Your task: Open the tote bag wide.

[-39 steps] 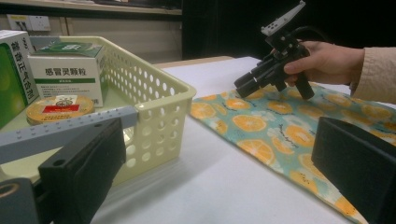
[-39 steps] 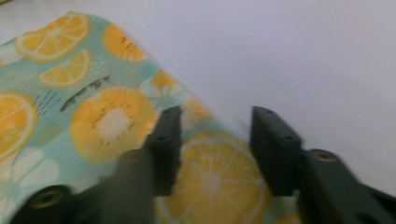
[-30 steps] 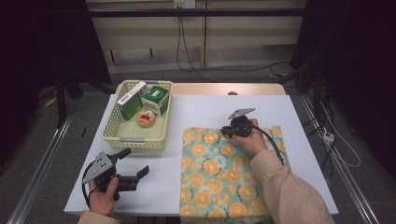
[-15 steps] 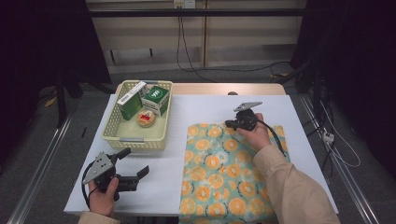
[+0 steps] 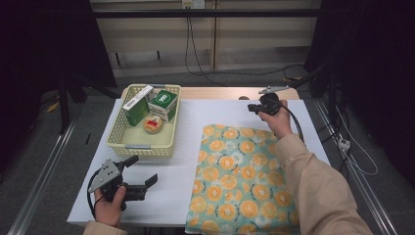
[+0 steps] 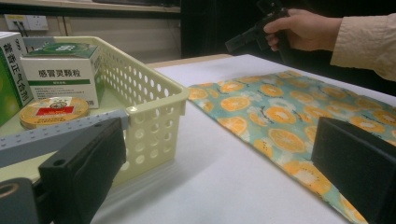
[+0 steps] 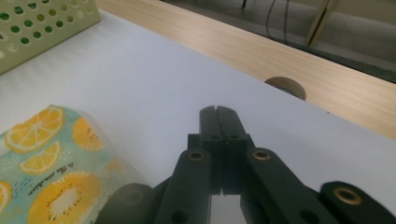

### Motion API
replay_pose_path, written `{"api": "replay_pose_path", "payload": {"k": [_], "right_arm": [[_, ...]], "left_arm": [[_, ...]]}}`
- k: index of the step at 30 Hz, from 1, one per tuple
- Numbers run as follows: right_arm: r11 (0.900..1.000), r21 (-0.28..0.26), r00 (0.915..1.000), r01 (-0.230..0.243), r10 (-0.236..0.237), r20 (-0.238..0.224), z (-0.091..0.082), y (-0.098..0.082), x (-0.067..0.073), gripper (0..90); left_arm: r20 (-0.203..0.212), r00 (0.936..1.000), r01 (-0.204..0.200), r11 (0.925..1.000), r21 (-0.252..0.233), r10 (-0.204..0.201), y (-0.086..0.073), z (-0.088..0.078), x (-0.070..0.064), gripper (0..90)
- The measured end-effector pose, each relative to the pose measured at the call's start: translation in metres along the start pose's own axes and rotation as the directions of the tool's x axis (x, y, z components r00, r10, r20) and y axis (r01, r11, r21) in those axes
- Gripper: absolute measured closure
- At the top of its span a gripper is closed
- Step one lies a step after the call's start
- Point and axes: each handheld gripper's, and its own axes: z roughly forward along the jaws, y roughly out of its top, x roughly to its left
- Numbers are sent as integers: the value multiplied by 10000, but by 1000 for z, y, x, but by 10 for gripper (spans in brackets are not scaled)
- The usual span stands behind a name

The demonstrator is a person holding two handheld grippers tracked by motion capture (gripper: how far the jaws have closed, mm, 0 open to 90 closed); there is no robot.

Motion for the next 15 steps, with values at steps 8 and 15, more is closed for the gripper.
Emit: {"api": "replay_pose_path", "payload": {"k": [8, 15], "right_arm": [[9937, 1062, 9861, 373, -193, -1653, 20, -29, 21, 564], [9903, 1341, 9825, 360, -105, -1861, 15, -47, 26, 484]], "left_arm": [[145, 9999, 46, 10000, 49, -46, -1, 4, 0, 28], [246, 9997, 8, 10000, 42, -9, 0, 6, -3, 28]]}}
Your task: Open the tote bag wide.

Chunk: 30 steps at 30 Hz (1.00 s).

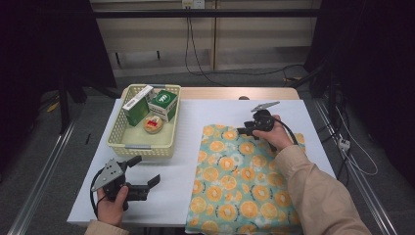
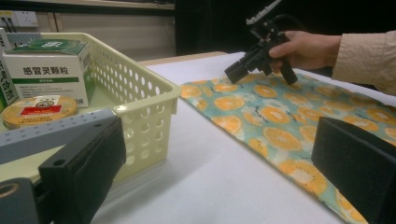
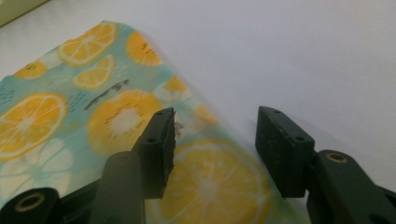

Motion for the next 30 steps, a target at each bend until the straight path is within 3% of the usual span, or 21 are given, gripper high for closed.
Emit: {"api": "replay_pose_path", "payload": {"k": [2, 6, 8, 9, 10, 11, 12, 13, 15, 20, 22, 24, 30], "right_arm": [[10000, 68, 9999, -29, 30, -167, -3, -3, 7, 485], [9962, 316, 9953, 808, -823, 506, -6, -8, 20, 576], [9957, 420, 9946, 820, -844, 607, -6, -7, 22, 606], [9953, 599, 9946, 761, -801, 666, -7, -6, 22, 720], [9953, 599, 9946, 761, -801, 666, -7, -6, 22, 720], [9973, 559, 9968, 476, -510, 617, -9, -7, 20, 806], [9973, 559, 9968, 476, -510, 617, -9, -7, 20, 806], [9988, 469, 9981, 166, -193, 590, -9, -8, 18, 820], [9983, 456, 9975, 369, -396, 581, -9, -8, 18, 821], [9995, 193, 9984, 232, -241, 511, -9, -11, 16, 900], [9999, 107, 9988, -80, 74, 482, -9, -12, 15, 900], [9998, 111, 9970, 184, -191, 755, -9, -9, 16, 900], [9990, -456, 9947, -22, 69, 1028, -15, 3, 10, 900]], "left_arm": [[-13, 10000, 19, 10000, -12, -19, 0, 0, 0, 28], [19, 10000, -48, 10000, 26, 48, 0, 2, -1, 28], [50, 10000, -42, 10000, 14, 42, 1, 2, -2, 28], [31, 10000, -43, 10000, 11, 43, 1, 3, -3, 28], [48, 9999, -126, 9999, 34, 126, 2, 3, -3, 28], [52, 9999, -107, 9999, 43, 107, 2, 3, -4, 28], [26, 9999, -118, 9999, 46, 118, 2, 3, -4, 28], [37, 9999, -108, 9999, 48, 108, 2, 3, -4, 28], [24, 9999, -133, 9999, 43, 133, 1, 3, -4, 28], [27, 10000, -76, 10000, 30, 76, 2, 3, -4, 28], [27, 9999, -149, 9999, 84, 149, 2, 3, -4, 28], [35, 10000, -86, 9999, 74, 86, 1, 4, -5, 28], [-41, 9999, -119, 9999, 66, 119, 2, 3, -4, 28]]}}
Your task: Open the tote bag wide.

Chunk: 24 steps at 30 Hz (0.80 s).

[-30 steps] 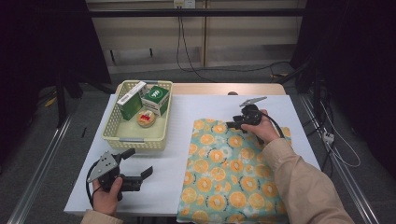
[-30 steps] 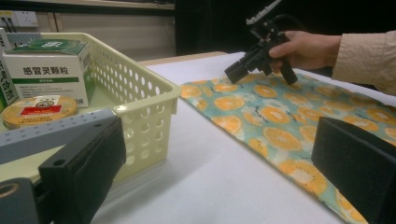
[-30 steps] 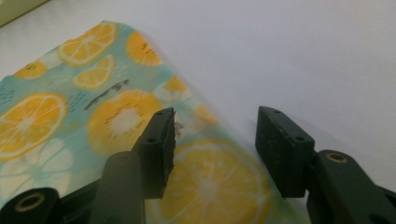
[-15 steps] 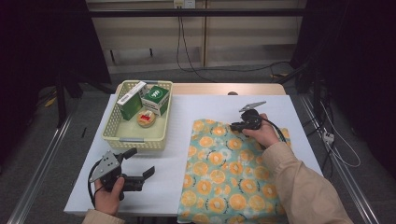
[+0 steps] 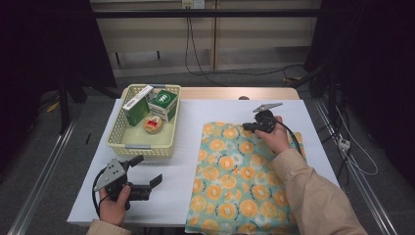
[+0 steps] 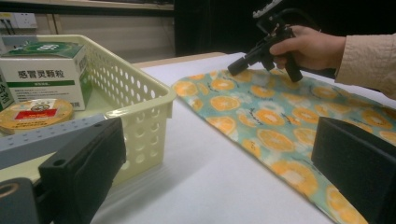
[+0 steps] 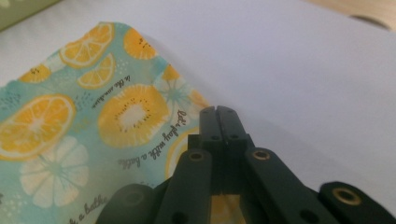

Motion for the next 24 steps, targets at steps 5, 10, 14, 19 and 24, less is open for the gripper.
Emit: {"api": "replay_pose_path", "payload": {"k": [5, 10, 14, 19, 24], "right_arm": [[9994, -352, 9985, 4, 15, 543, -6, 15, -11, 900], [9956, -896, 9939, -264, 358, 1044, -15, 35, -27, 900], [9908, -1265, 9858, -482, 676, 1540, -16, 52, -42, 900], [9834, -1549, 9719, -941, 1244, 1999, -13, 65, -58, 900], [9890, -1272, 9592, -750, 1065, 2619, -6, 66, -65, 599]], "left_arm": [[-70, 9999, 101, 9999, -25, -101, -1, -1, 1, 28], [-98, 9999, 109, 9999, -61, -110, 0, -1, 2, 27], [-115, 9998, 134, 9999, -40, -134, -1, -2, 3, 27], [-136, 9995, 296, 9995, -111, -297, -2, -2, 5, 27], [-106, 9994, 316, 9994, -145, -317, -2, -2, 6, 27]]}}
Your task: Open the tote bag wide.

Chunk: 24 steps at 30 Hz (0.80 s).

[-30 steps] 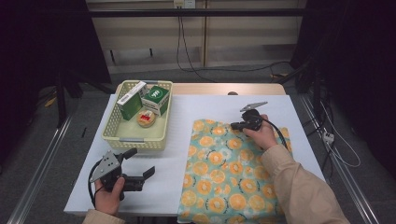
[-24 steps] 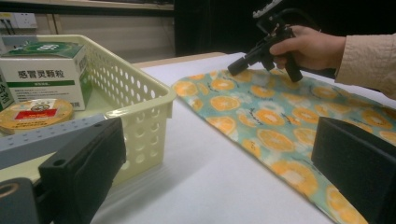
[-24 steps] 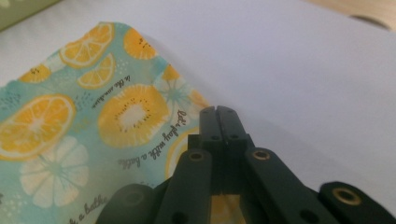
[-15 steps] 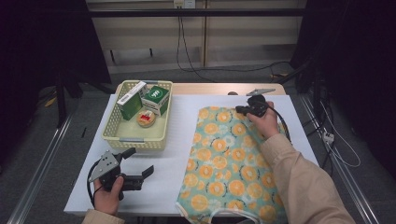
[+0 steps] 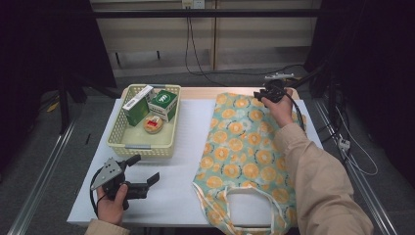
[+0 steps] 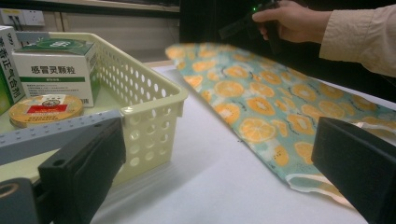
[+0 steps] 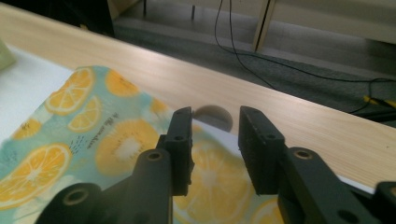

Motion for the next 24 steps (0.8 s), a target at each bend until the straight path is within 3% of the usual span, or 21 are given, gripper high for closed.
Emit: {"api": "replay_pose_path", "payload": {"k": [1, 2, 3, 4, 5, 6, 11, 12, 13, 14, 15, 17, 24], "right_arm": [[9992, 374, 9993, 125, -111, -370, -2, -5, 5, 539], [9992, 374, 9993, 125, -111, -370, -2, -5, 5, 539], [9988, 394, 9979, 295, -272, -593, -5, -9, 8, 526], [9991, 356, 9935, 221, -180, -1123, -13, -16, 15, 511], [9991, 356, 9935, 221, -180, -1123, -13, -16, 15, 511], [9991, 304, 9865, 283, -230, -1623, -23, -24, 24, 491], [9968, 356, 9707, 713, -611, -2326, -47, -43, 42, 461], [9951, 349, 9602, 928, -802, -2675, -59, -53, 51, 438], [9951, 349, 9602, 928, -802, -2675, -59, -53, 51, 438], [9911, 344, 9506, 1286, -1133, -2890, -73, -63, 60, 433], [9911, 344, 9506, 1286, -1133, -2890, -73, -63, 60, 433], [9897, 299, 9417, 1400, -1238, -3128, -85, -74, 68, 428], [9723, 561, 9175, 2267, -1939, -3473, -122, -118, 90, 416]], "left_arm": [[11, 10000, 6, 10000, 0, -6, 0, 0, 0, 25], [44, 10000, -4, 10000, 5, 4, 0, 1, 0, 25], [68, 10000, -27, 10000, 27, 27, 0, 2, 0, 24], [67, 10000, -51, 10000, 73, 51, 0, 2, -1, 24], [117, 9999, -35, 10000, 87, 34, 0, 2, -1, 24], [145, 9999, -31, 9999, 105, 30, 0, 3, -2, 25], [182, 9998, -79, 9999, 76, 77, 1, 5, -4, 24], [208, 9997, -100, 9999, 90, 98, 1, 4, -5, 25], [205, 9997, -146, 9998, 94, 144, 2, 4, -5, 25], [183, 9997, -169, 9998, 99, 167, 2, 4, -6, 25], [194, 9997, -173, 9998, 55, 172, 2, 4, -6, 25], [170, 9996, -241, 9997, 58, 240, 3, 3, -7, 25], [91, 9995, -297, 9994, 172, 295, 2, 5, -9, 25]]}}
